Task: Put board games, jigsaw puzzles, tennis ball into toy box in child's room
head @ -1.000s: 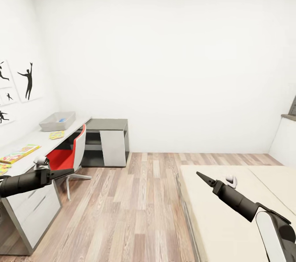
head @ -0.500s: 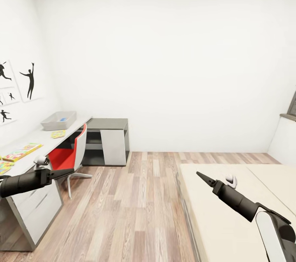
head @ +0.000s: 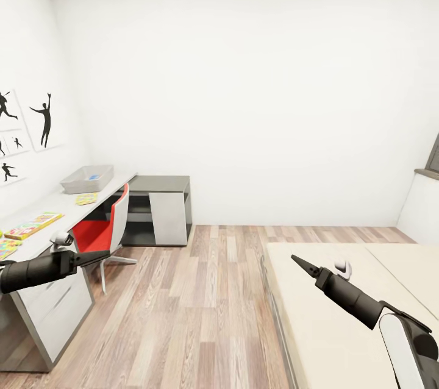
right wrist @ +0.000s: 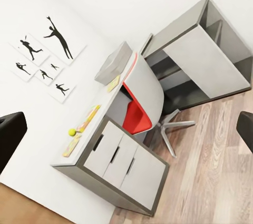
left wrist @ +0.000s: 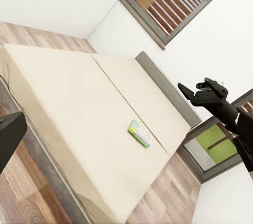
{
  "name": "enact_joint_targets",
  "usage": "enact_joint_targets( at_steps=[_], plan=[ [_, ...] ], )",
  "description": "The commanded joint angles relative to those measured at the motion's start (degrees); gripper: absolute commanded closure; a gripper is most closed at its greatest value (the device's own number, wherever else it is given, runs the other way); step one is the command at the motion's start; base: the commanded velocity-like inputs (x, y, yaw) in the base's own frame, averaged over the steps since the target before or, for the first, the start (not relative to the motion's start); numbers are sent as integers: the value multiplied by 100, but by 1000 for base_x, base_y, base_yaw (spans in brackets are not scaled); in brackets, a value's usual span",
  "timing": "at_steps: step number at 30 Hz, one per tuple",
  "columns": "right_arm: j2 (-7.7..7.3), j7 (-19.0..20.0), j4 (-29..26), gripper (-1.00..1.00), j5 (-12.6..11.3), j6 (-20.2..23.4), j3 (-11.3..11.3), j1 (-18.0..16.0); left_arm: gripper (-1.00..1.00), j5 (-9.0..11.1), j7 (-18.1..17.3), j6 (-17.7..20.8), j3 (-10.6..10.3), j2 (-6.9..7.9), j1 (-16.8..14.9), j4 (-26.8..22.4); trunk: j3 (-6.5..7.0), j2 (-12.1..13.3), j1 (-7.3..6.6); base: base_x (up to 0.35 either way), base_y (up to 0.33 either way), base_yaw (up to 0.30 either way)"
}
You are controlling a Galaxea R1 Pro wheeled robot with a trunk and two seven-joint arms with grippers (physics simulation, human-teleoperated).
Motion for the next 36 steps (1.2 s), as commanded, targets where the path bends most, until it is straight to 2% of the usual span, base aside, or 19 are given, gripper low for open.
enact_joint_targets(
  at_steps=[1, 11, 36],
  plan=[
    [1, 11, 0, -100, -14, 34, -7, -3, -100, -5, -25, 61, 0, 2, -2, 1, -3, -4, 2, -1, -45, 0],
    [1, 11, 0, -100, -12, 26, -7, -3, -100, -6, -26, 61, 0, -2, -2, 2, -3, -4, 2, 0, -146, 0],
    [1, 11, 0, -100, -10, 26, -7, -3, -100, -6, -24, 61, 0, -6, -2, 0, -3, -4, 2, 9, -20, 0]
  ],
)
